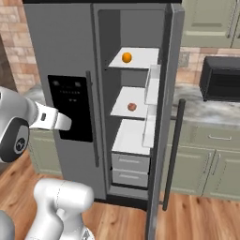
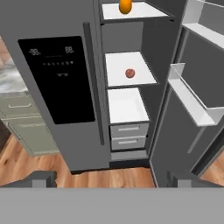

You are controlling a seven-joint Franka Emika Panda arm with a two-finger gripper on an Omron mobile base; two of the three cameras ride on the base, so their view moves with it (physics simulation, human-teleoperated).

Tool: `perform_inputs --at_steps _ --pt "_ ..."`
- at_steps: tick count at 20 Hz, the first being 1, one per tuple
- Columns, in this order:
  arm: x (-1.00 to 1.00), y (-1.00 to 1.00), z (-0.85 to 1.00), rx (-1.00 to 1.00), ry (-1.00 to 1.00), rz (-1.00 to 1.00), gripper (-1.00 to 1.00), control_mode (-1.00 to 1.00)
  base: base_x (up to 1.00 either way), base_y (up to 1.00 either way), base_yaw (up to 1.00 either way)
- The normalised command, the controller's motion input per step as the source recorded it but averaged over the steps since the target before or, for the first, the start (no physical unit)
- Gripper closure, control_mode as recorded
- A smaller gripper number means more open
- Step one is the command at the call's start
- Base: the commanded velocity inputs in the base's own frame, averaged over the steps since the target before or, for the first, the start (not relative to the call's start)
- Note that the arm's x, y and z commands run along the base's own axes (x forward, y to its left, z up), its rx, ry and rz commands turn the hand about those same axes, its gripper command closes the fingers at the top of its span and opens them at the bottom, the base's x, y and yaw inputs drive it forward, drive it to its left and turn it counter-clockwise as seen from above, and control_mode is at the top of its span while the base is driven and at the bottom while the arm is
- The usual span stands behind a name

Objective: Retrieve the orange and peach from the fridge and place them into the bowl on the dining table.

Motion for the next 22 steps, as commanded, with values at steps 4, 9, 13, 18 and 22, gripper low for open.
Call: perform_inputs --at_steps 4,9,13,18,22 --pt "0.0 0.0 0.0 0.0 0.0 0.0 -1.0 1.0 0.39 -0.31 -0.07" --pt "0.0 0.0 0.0 0.0 0.0 0.0 -1.0 1.0 0.78 0.0 -0.05" --pt "0.0 0.0 0.0 0.0 0.0 0.0 -1.0 1.0 0.74 -0.09 -0.05" --pt "0.0 0.0 0.0 0.0 0.0 0.0 -1.0 1.0 0.36 -0.35 -0.07" --pt "0.0 0.0 0.0 0.0 0.0 0.0 -1.0 1.0 0.25 -0.33 -0.06"
